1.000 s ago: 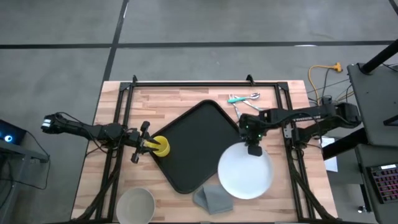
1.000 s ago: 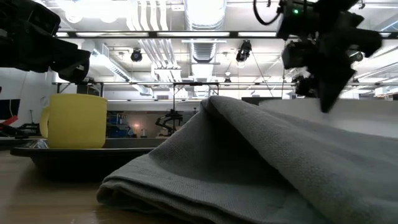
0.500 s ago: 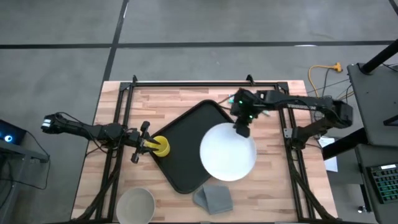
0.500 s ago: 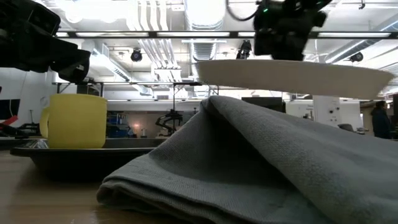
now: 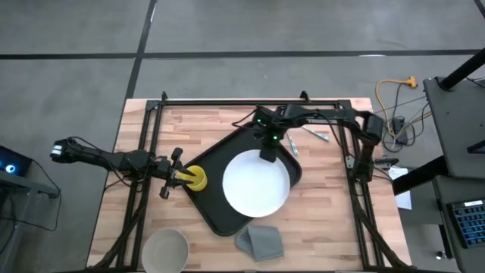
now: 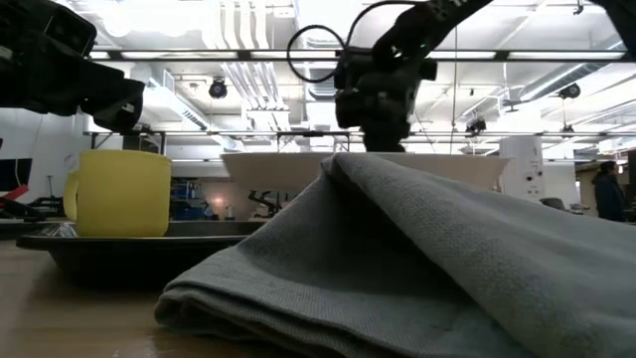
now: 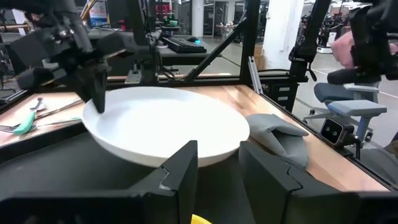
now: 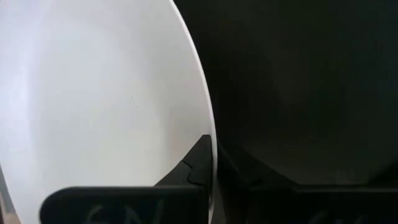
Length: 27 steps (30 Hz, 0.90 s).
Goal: Set up tray
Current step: Put the white plate on the black tray below the yellow mug
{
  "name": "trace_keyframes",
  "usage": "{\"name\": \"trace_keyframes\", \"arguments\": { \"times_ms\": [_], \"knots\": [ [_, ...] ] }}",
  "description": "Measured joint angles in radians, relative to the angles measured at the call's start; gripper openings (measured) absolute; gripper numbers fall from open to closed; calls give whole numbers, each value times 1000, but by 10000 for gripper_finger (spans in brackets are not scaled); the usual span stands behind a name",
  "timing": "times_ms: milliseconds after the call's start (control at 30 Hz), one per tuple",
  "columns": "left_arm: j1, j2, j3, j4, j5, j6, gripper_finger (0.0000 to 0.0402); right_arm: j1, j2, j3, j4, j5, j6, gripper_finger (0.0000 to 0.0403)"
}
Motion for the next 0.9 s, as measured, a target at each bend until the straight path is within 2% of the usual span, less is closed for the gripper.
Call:
{"name": "trace_keyframes", "arguments": {
  "times_ms": [400, 900],
  "knots": [
    [0, 0, 0, 0, 0, 0, 105, 17, 135, 110, -4, 0, 5, 9],
    [0, 0, 0, 0, 0, 0, 105, 30, 145, 115, 86, -4, 32, 9]
  ]
}}
